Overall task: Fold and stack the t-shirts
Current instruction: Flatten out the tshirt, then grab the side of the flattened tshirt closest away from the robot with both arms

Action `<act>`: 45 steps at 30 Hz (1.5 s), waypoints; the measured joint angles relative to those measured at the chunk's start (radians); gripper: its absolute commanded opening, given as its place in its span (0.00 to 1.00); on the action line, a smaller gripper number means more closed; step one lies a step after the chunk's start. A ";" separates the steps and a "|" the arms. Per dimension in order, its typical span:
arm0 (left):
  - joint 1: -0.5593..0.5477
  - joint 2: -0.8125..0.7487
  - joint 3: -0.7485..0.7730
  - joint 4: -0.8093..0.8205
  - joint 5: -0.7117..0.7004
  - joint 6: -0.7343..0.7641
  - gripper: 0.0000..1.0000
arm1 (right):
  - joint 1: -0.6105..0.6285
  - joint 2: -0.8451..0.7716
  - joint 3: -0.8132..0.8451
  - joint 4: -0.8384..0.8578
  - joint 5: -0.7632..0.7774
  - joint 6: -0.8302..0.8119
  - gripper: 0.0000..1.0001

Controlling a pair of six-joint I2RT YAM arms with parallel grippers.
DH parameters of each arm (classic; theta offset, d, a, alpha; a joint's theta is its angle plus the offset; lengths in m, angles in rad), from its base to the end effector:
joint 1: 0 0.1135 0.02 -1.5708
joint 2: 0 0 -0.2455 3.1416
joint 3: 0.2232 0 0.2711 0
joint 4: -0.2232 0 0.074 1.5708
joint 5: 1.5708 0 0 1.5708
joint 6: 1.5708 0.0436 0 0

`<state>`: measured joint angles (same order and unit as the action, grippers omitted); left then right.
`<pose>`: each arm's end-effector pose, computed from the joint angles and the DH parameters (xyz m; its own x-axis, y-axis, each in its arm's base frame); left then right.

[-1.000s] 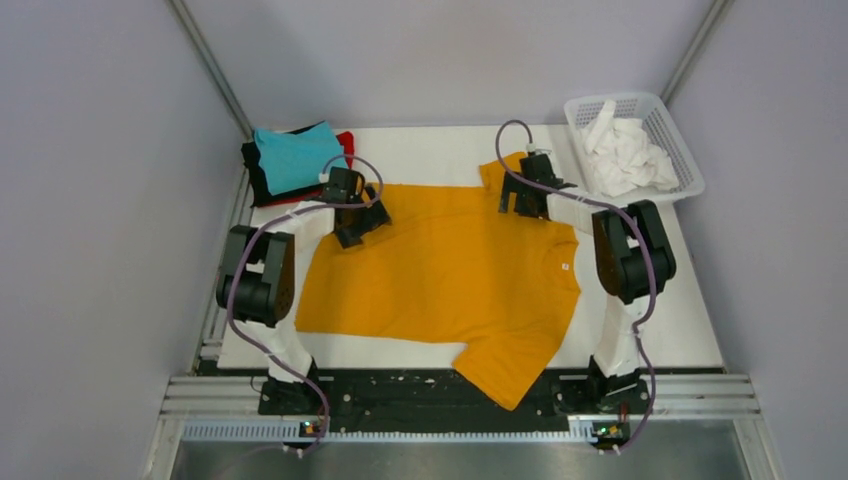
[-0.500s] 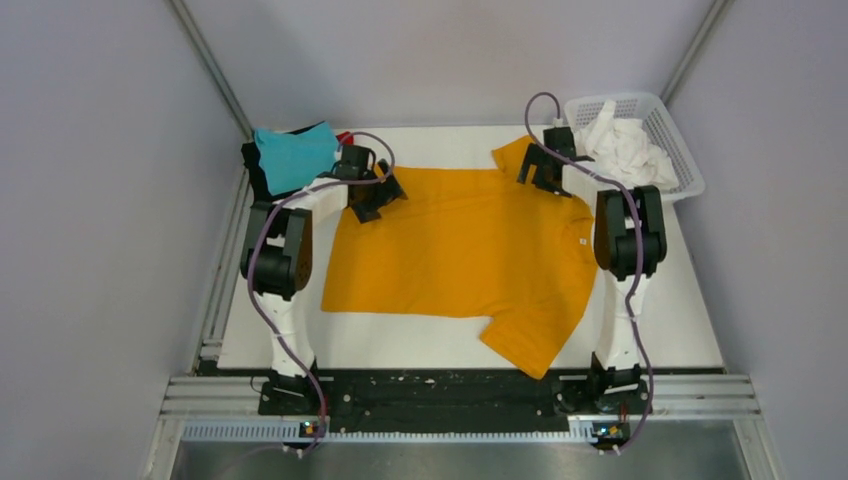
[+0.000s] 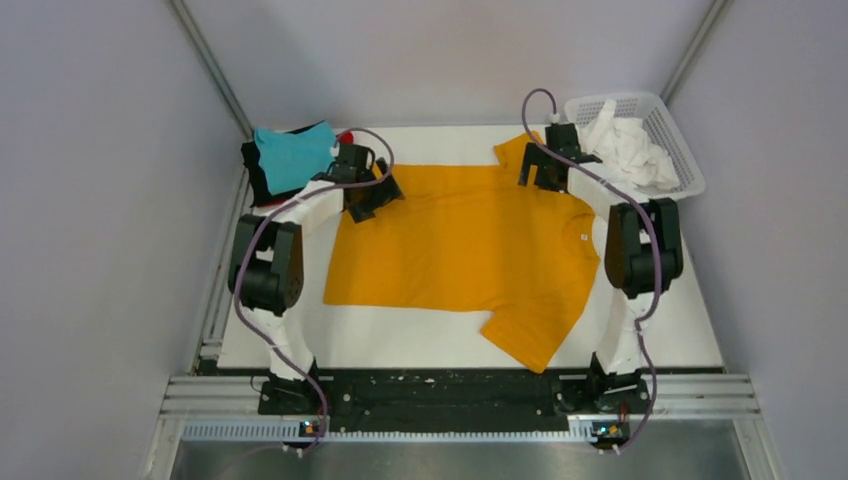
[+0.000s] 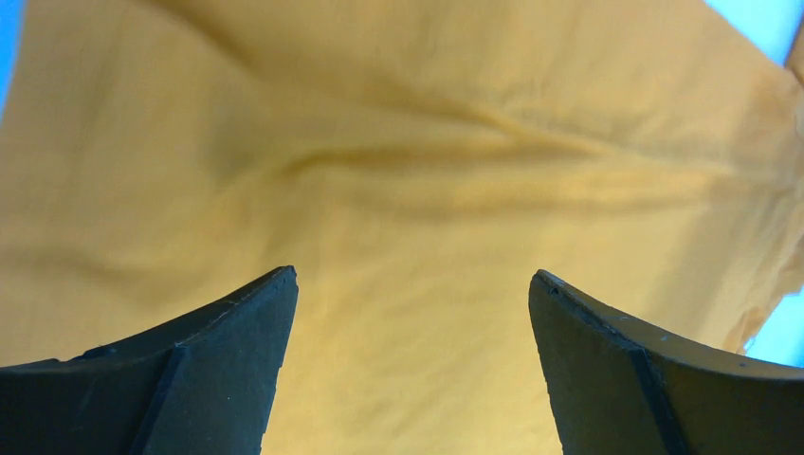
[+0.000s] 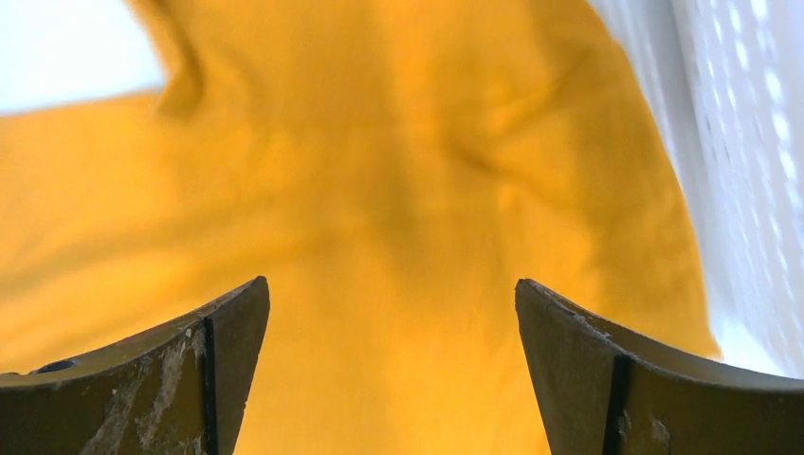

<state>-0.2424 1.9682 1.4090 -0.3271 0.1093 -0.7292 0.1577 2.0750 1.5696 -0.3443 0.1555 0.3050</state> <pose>0.4310 -0.1115 0.1596 -0.7644 -0.4932 -0.4152 -0.2732 0.8311 -0.4843 0.4714 0.0681 0.1650 -0.7238 0.1853 -0.6647 0.1711 0.9814 0.0873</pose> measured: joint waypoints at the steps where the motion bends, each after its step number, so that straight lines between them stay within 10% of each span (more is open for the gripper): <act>1: -0.006 -0.056 -0.042 -0.005 -0.017 0.004 0.96 | 0.014 -0.074 -0.070 0.010 0.007 -0.001 0.99; 13: -0.039 -0.825 -0.650 -0.082 -0.275 -0.079 0.99 | 0.070 -1.080 -0.931 0.240 -0.090 0.150 0.99; 23: -0.027 -1.031 -0.974 -0.172 -0.433 -0.267 0.97 | 0.070 -1.400 -1.190 0.265 -0.168 0.251 0.99; 30: -0.024 -0.992 -1.004 -0.085 -0.451 -0.309 0.70 | 0.070 -1.415 -1.190 0.265 -0.199 0.257 0.99; 39: -0.017 -0.855 -0.980 0.022 -0.468 -0.332 0.02 | 0.070 -1.363 -1.190 0.239 -0.182 0.257 0.99; 45: -0.015 -0.837 -0.979 0.051 -0.450 -0.332 0.00 | 0.070 -1.339 -1.188 0.212 -0.167 0.255 0.99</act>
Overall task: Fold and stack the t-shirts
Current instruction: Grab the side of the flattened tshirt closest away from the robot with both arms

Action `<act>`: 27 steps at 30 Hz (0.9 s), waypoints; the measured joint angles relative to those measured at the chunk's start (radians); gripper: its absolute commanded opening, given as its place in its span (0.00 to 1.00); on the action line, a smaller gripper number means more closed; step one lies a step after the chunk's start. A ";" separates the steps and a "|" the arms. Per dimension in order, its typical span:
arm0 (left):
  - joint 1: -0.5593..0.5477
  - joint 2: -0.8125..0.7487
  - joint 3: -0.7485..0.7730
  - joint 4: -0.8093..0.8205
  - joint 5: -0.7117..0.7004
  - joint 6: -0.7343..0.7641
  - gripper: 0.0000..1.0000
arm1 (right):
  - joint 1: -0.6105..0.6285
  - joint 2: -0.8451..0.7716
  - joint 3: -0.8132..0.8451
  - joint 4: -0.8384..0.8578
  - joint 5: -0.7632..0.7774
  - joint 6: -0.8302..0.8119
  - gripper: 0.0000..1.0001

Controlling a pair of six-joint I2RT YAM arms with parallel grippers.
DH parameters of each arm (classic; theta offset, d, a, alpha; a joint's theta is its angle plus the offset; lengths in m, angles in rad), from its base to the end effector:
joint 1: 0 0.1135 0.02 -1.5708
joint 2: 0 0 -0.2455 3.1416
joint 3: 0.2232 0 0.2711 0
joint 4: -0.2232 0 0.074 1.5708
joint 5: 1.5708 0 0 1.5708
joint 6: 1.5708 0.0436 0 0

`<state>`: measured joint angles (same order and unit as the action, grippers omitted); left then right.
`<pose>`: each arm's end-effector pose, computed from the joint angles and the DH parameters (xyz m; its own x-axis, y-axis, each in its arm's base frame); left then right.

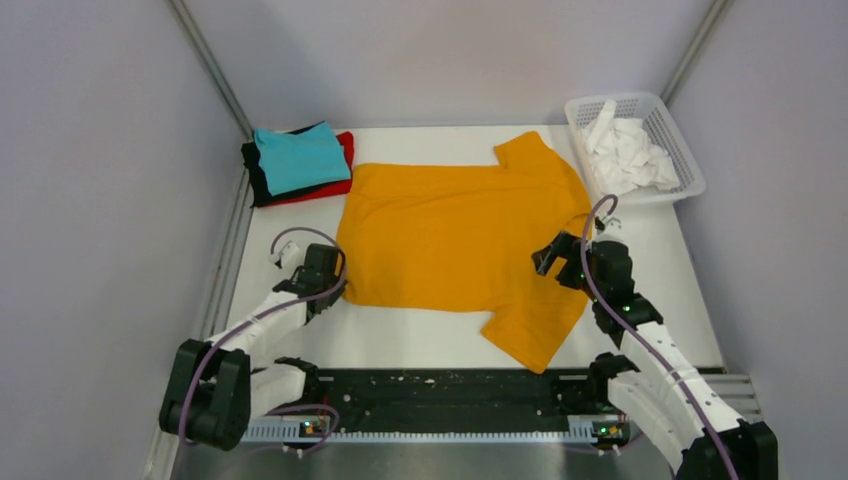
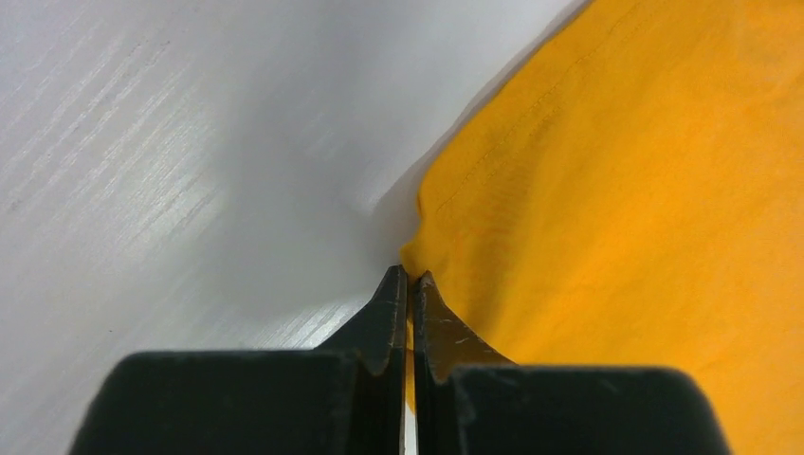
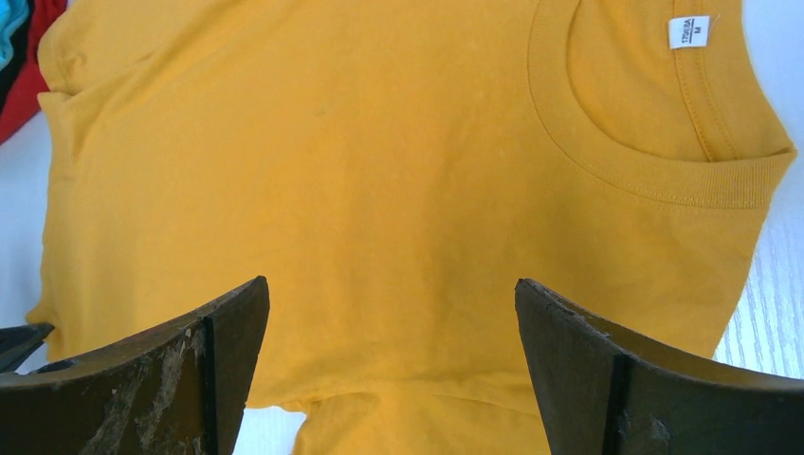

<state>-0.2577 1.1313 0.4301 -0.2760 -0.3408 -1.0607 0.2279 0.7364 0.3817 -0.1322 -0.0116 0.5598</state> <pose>0.2171 -0.0421 0.1156 -0.4432 -0.7338 -0.5149 -0.6705 0.6526 -0.3529 0.2052 0.0481 0.1878 -0.5115 0.4265 -0.7460 0.0421 0.8796 0.4739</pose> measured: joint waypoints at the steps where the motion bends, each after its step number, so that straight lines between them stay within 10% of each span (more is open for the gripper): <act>1: 0.000 0.000 0.000 0.001 0.004 0.001 0.00 | 0.000 0.003 0.000 -0.004 0.002 -0.002 0.99; 8: 0.000 -0.050 -0.015 -0.015 0.042 0.016 0.00 | 0.043 0.047 0.072 -0.107 0.008 -0.036 0.97; 27: 0.000 -0.197 -0.064 -0.050 0.038 0.016 0.00 | 0.854 0.315 0.294 -0.693 0.159 0.129 0.69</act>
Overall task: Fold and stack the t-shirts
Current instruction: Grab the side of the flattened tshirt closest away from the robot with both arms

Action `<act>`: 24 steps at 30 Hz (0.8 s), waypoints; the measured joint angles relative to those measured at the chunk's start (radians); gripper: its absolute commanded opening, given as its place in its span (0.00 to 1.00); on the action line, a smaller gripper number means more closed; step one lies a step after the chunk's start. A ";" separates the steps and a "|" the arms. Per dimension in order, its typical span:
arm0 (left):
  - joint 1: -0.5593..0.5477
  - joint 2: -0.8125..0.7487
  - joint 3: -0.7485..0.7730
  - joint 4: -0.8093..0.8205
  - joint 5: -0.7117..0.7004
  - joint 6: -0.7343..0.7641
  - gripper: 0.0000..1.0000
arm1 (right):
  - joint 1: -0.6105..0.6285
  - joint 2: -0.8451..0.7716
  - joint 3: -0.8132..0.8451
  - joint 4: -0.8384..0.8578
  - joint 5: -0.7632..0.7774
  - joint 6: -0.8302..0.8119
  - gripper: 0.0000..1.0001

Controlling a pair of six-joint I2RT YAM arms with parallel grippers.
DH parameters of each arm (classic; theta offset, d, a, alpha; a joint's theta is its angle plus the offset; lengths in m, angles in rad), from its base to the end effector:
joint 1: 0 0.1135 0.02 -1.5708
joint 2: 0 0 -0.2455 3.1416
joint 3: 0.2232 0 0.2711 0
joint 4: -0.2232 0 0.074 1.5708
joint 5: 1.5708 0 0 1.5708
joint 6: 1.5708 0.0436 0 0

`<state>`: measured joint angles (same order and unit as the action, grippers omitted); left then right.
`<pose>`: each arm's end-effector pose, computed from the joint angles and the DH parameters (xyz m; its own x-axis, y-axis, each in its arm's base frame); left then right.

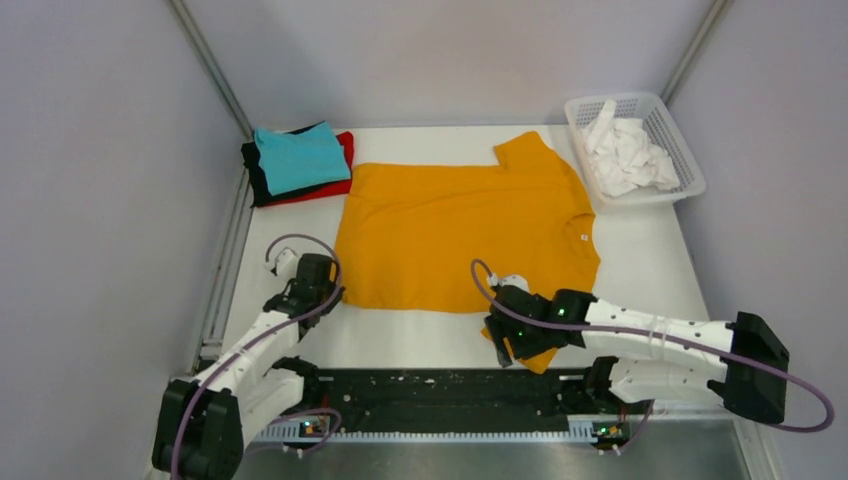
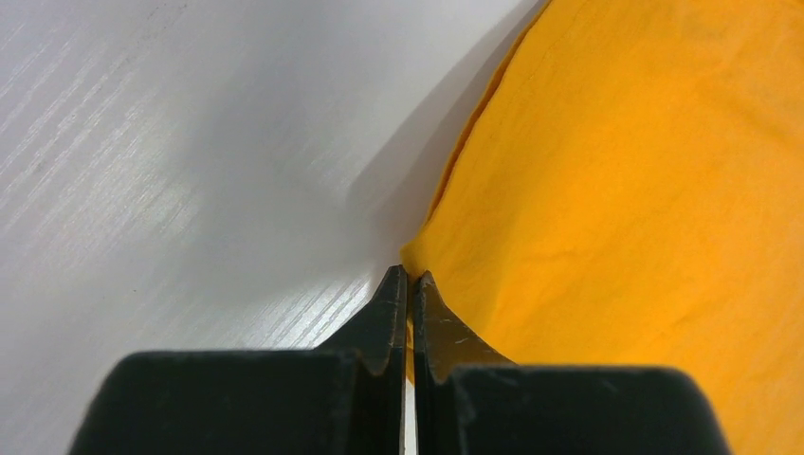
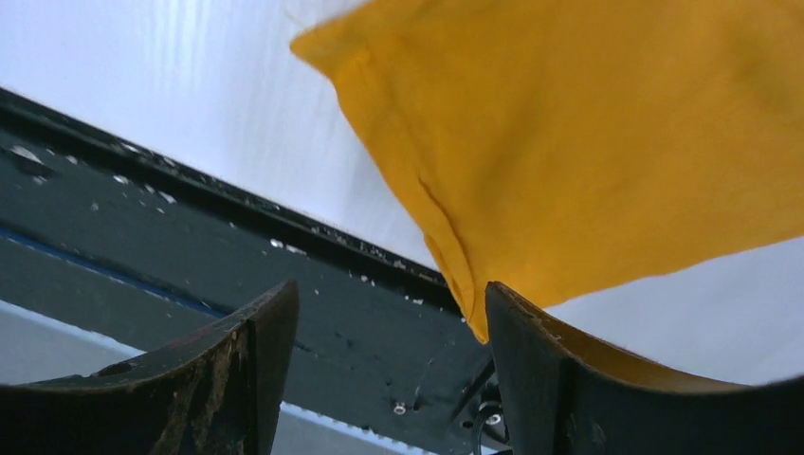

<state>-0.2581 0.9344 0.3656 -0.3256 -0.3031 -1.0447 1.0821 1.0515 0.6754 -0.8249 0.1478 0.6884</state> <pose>0.1982 -0.0389 0.1289 -0.4331 -0.7393 -0.5156 -0.6204 0.6595 -0.4245 0.1035 0.1810 0.1761 -0.8770 -0.3109 -0.3664 -0.3770 0.9179 0.1236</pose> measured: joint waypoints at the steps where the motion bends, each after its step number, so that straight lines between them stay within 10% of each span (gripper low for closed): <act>1: 0.000 0.002 0.000 0.000 0.001 0.000 0.00 | 0.022 0.013 -0.007 -0.014 -0.016 0.012 0.67; 15: 0.000 0.006 0.000 -0.004 0.003 0.000 0.00 | 0.048 0.102 -0.106 -0.045 0.050 0.144 0.51; 24: 0.000 0.006 0.000 -0.020 0.003 -0.001 0.00 | 0.050 0.181 -0.097 -0.048 0.069 0.193 0.15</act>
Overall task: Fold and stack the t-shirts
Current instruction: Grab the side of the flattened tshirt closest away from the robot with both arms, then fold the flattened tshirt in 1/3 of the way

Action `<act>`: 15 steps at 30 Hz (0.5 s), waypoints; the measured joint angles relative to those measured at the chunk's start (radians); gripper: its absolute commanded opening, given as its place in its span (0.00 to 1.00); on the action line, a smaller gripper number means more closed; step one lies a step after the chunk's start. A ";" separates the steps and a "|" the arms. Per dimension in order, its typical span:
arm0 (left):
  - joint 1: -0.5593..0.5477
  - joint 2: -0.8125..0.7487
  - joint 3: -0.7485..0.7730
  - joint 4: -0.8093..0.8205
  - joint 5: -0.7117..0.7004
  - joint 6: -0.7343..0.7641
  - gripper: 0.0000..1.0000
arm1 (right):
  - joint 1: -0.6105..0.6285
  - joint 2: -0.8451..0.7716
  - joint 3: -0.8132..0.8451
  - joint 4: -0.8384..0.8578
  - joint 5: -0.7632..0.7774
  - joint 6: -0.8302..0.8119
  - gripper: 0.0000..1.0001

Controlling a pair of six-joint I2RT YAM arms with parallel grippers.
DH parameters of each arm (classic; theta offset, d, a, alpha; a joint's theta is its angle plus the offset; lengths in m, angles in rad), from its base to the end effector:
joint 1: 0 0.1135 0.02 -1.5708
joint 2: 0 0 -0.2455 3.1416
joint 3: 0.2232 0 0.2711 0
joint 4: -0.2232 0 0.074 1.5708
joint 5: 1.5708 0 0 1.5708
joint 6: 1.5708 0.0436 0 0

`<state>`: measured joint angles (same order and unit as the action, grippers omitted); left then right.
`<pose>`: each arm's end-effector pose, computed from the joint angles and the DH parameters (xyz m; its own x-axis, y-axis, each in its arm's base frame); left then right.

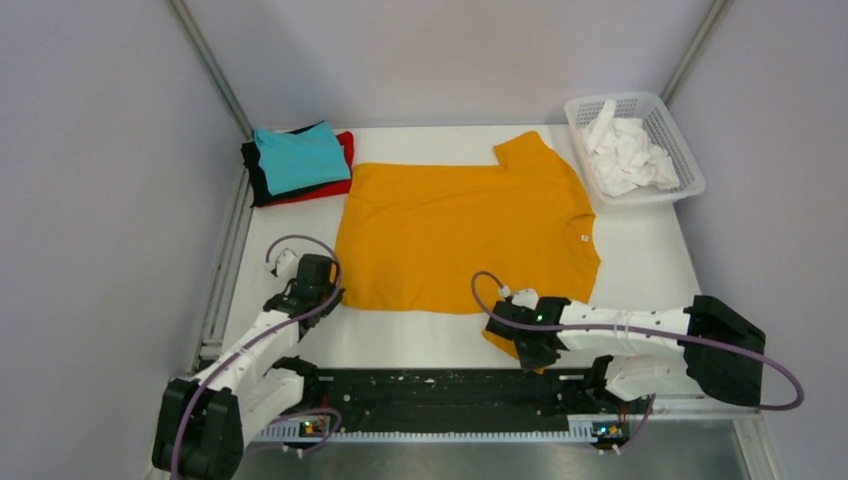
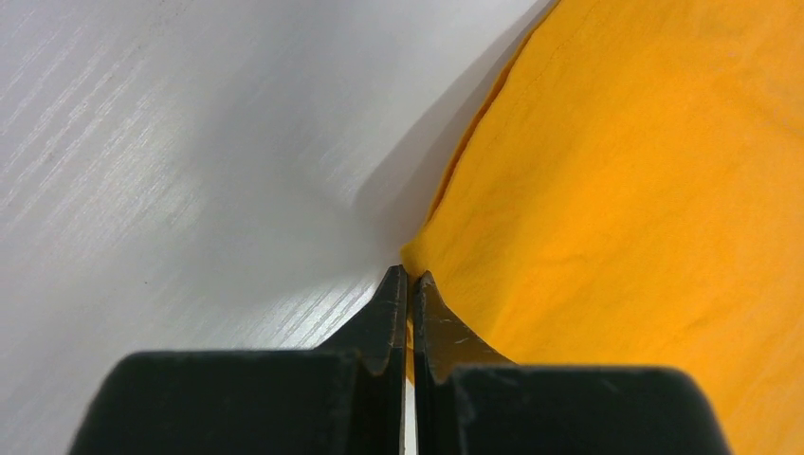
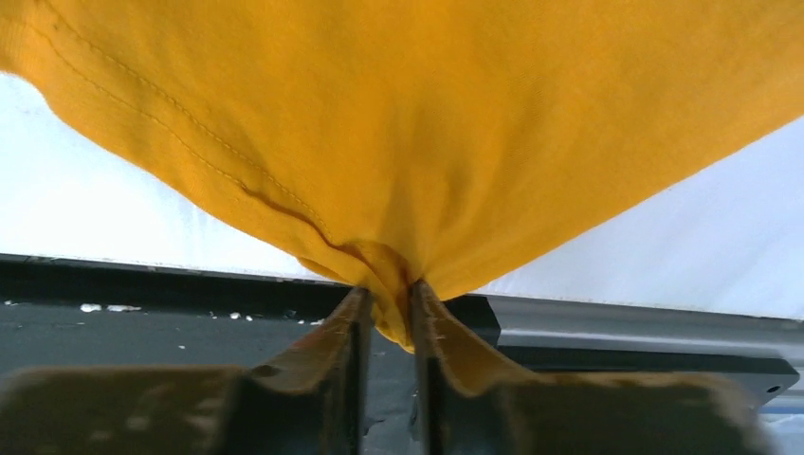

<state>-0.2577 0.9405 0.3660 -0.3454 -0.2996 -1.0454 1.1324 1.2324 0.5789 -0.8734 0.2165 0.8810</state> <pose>0.1966 -0.0385 0.1265 -0.4469 -0.7370 -0.5070 -0.6301 0.6617 -0.4064 0.0891 0.1681 0.1155 -0.9489 -0.2493 -0.1935 -0.2331 0.9670 -0.1027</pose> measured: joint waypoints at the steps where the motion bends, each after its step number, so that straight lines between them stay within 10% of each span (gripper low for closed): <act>1: 0.000 0.000 0.000 0.000 0.000 0.000 0.00 | 0.000 -0.002 -0.001 -0.005 0.003 0.003 0.10; 15: 0.000 -0.074 0.000 -0.097 0.037 -0.037 0.00 | 0.000 -0.381 -0.060 0.026 0.041 0.023 0.00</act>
<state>-0.2581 0.8665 0.3656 -0.4427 -0.2630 -1.0821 1.1324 0.8513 0.5194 -0.8474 0.2577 0.9035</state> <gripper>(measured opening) 0.020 0.011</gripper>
